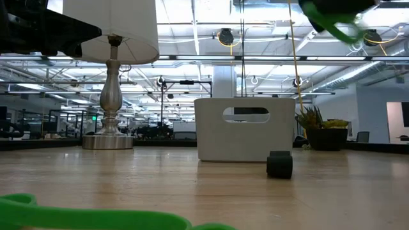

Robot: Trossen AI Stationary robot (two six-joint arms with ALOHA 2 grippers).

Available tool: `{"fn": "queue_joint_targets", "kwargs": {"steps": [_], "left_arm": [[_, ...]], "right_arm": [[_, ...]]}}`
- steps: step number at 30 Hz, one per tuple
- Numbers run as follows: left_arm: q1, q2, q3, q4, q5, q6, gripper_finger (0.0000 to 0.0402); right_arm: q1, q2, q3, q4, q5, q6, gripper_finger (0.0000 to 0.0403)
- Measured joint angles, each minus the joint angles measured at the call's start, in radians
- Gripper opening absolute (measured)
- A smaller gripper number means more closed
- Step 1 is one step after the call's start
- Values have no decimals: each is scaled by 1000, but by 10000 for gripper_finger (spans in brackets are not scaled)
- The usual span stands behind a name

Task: Pick and place rubber bands into bin
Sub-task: Put the green rubber band into the gray container

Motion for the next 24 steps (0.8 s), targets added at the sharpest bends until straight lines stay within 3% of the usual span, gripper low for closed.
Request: {"fn": "queue_joint_targets", "kwargs": {"steps": [6, 12, 18, 24], "left_arm": [[0, 0, 0, -1, 0, 0, 47], [0, 0, 0, -3, -1, -4, 47], [0, 0, 0, -7, 0, -6, 47], [0, 0, 0, -7, -1, -6, 47]], "right_arm": [[-47, 1, 72, -9, 7, -137, 0], [-93, -56, 45, 4, 5, -253, 0], [-145, -254, -122, 27, 8, -237, 0], [-144, -512, -408, 284, 52, -256, 0]]}}
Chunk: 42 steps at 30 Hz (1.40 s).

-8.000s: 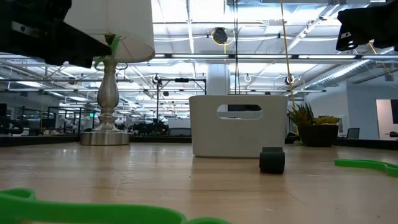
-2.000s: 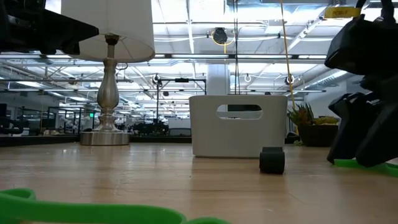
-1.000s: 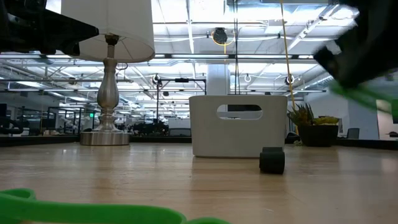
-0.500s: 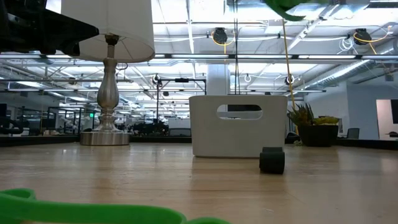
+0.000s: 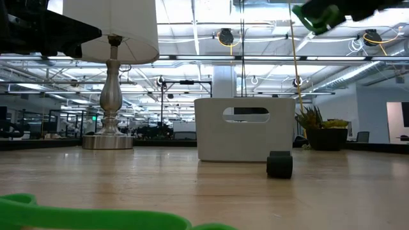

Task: Pick and place rubber bands into bin
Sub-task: Put the green rubber band into the gray container

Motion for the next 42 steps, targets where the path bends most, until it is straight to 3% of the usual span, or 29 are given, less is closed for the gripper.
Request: {"fn": "queue_joint_targets", "kwargs": {"steps": [6, 11, 17, 23, 30, 37, 42], "left_arm": [[0, 0, 0, 0, 0, 6, 47], [0, 0, 0, 0, 0, 6, 47], [0, 0, 0, 0, -3, 8, 47], [1, 0, 0, -103, -3, -52, 47], [1, 0, 0, -102, -27, -40, 47], [1, 0, 0, -93, -27, -16, 47], [1, 0, 0, -90, -28, -10, 47]], "right_arm": [[-18, -162, -268, 245, 171, -38, 0], [-43, -229, -424, 448, 165, -84, 0], [-46, -257, -516, 535, 140, -62, 0], [-46, -256, -516, 525, 140, -45, 0], [-56, -215, -481, 517, 138, -11, 0], [-119, 12, -310, 511, 33, -24, 0], [-178, 229, -166, 493, 32, -27, 0]]}}
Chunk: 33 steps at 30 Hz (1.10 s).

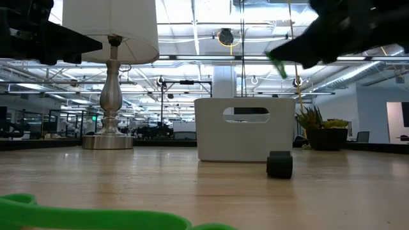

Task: Pick and place rubber bands into bin
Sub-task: Put the green rubber band into the gray container, then put the black rubber band into the gray container

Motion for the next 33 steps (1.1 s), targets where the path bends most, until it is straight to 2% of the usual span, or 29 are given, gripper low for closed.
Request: {"fn": "queue_joint_targets", "kwargs": {"steps": [3, 6, 10, 15, 18, 27, 30, 33], "left_arm": [[0, 0, 0, 0, 0, 0, 47], [0, 0, 0, 0, 0, 0, 47], [0, 0, 0, 0, 0, -2, 47], [0, 0, 0, 0, 0, -6, 47], [0, 0, 0, 0, 0, -6, 47], [0, 0, 0, 0, 0, -6, 47], [0, 0, 0, 0, 0, -6, 47], [0, 0, 0, -1, 0, -6, 47]], "right_arm": [[-32, 105, 66, -56, -1, 5, 0], [-66, 177, 117, -82, -54, 28, 0], [-101, 250, 156, -78, -124, 40, 0], [-109, 295, 165, -71, -130, 57, 7], [-109, 298, 165, -71, -131, 69, 34], [-109, 290, 165, -72, -125, 100, 166], [-109, 290, 165, -70, -101, 103, 191], [-109, 277, 165, -74, -101, 93, 197]]}}
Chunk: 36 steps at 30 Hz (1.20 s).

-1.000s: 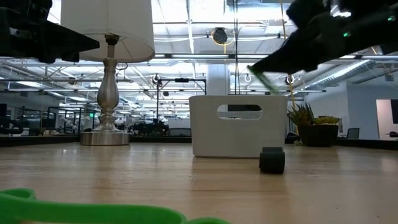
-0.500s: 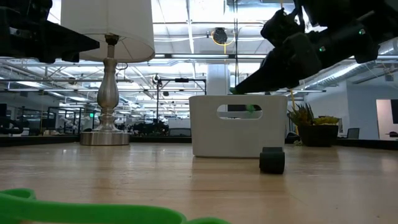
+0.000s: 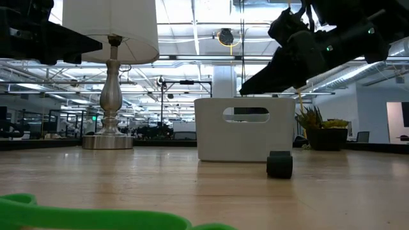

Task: Pick and place rubber bands into bin
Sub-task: Put the black rubber band into the gray container

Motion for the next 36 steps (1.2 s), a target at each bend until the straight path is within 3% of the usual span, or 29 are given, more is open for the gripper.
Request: {"fn": "queue_joint_targets", "kwargs": {"steps": [3, 7, 11, 14, 18, 23, 26, 30, 36], "left_arm": [[0, 0, 0, 0, 0, -1, 47], [0, 0, 0, -1, 0, -2, 47], [0, 0, 0, -7, 0, -2, 47], [0, 0, 0, -6, 0, -4, 47], [0, 0, 0, -6, 0, -10, 47], [0, 0, 0, -5, 0, -10, 47], [0, 0, 0, -6, 0, -11, 47], [0, 0, 0, -6, 0, -11, 47], [0, 0, 0, -26, 0, -28, 47]], "right_arm": [[6, -35, 0, -7, 0, -45, 175], [19, -127, -7, -42, -6, -127, 96], [22, -242, -84, 45, -147, -188, 13], [23, -324, -192, 200, -166, -189, 16], [22, -421, -356, 391, -98, -141, 8], [41, -567, -473, 419, 1, -123, 2], [49, -680, -487, 356, 30, -154, 1], [54, -822, -467, 146, 28, -166, 1], [70, -1000, -486, 44, 31, -199, 1]]}}
